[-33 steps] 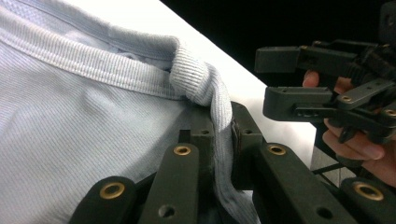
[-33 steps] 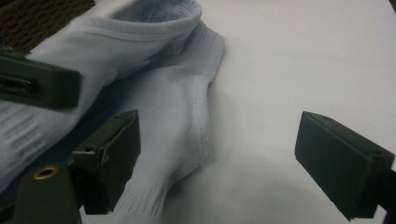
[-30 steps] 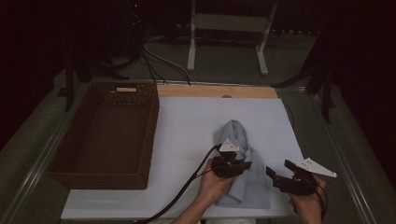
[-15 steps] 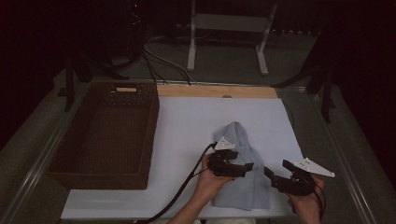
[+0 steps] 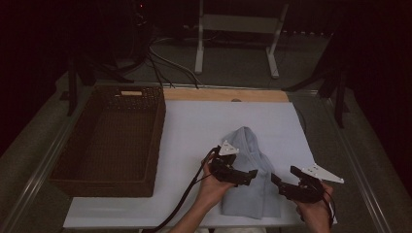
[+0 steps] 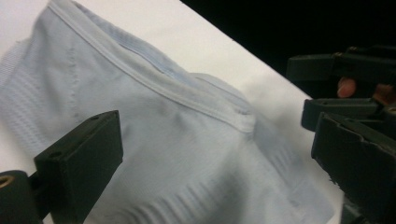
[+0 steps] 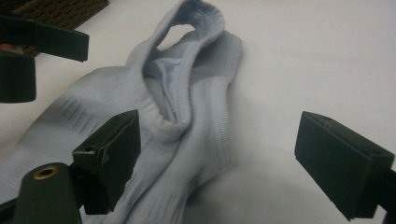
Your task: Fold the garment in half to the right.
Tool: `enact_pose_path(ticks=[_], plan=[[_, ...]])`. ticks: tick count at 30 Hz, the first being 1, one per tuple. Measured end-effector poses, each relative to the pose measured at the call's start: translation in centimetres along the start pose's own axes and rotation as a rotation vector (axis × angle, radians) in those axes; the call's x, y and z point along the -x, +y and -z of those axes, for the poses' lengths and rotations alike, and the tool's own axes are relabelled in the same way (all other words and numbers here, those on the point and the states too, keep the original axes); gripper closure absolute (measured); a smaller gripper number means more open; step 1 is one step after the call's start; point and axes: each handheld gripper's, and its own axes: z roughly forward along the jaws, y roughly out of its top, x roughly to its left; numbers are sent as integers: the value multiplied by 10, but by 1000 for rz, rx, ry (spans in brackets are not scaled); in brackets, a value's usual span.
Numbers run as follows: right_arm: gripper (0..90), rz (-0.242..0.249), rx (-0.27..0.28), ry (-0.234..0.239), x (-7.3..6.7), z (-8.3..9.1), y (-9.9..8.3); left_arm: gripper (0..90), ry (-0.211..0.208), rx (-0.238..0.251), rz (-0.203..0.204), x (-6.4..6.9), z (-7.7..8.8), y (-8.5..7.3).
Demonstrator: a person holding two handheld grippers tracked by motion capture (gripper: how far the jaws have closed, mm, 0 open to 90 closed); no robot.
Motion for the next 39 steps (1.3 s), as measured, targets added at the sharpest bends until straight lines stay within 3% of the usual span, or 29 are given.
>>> enact_pose_path(ticks=[10, 29, 39], plan=[[150, 11, -2, 22, -8, -3, 2, 37, 49, 34, -17, -9, 12, -3], [196, 36, -35, 67, -25, -12, 3, 37, 71, 27, -14, -22, 28, -18], [297, 46, -77, 89, -32, -20, 1, 37, 72, 27, -10, -23, 29, -21]])
